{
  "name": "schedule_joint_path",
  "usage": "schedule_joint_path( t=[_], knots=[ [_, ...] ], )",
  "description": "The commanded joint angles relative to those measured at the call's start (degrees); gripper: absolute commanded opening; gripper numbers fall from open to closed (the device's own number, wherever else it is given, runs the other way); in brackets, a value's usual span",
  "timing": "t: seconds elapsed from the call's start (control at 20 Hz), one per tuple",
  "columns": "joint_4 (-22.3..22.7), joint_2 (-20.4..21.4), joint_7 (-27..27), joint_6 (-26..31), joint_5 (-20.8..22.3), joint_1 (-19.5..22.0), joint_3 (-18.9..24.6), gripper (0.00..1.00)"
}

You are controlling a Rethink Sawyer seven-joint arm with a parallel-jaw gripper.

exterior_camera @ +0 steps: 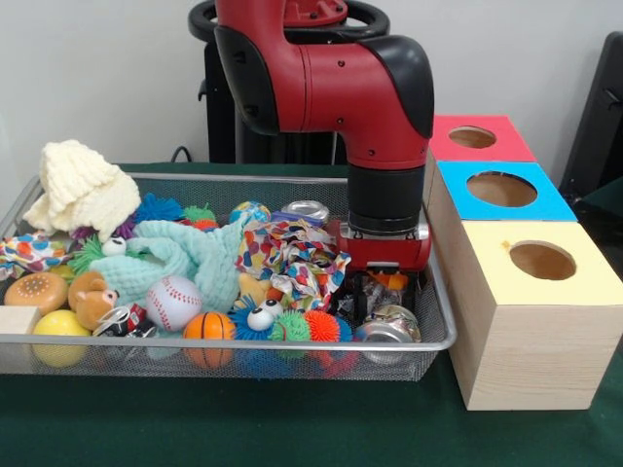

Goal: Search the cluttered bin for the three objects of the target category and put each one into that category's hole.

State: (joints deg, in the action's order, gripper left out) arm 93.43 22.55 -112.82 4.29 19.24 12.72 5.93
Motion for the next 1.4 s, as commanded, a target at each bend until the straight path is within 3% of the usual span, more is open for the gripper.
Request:
schedule_joint_path(
  t=[0.05, 0.4, 0.8, 1.0, 1.15, 1.4],
  knots=[
    [7.78, -0.91, -3.73, -4.38, 5.26, -2.69, 3.16, 1.00],
    [11.11, 1.66, -3.13, -1.75, 5.57, -0.19, 5.79, 1.00],
    [11.52, 1.79, -3.23, -2.51, 5.65, -0.83, 4.77, 1.00],
    [7.95, 0.21, -0.06, 6.70, 3.66, -1.17, 5.05, 1.00],
    [6.33, -1.15, -0.75, 8.15, 3.32, -4.25, 1.79, 1.00],
    [2.60, -3.75, 0.17, 14.16, 1.63, -5.14, 1.48, 1.00]
  ],
)
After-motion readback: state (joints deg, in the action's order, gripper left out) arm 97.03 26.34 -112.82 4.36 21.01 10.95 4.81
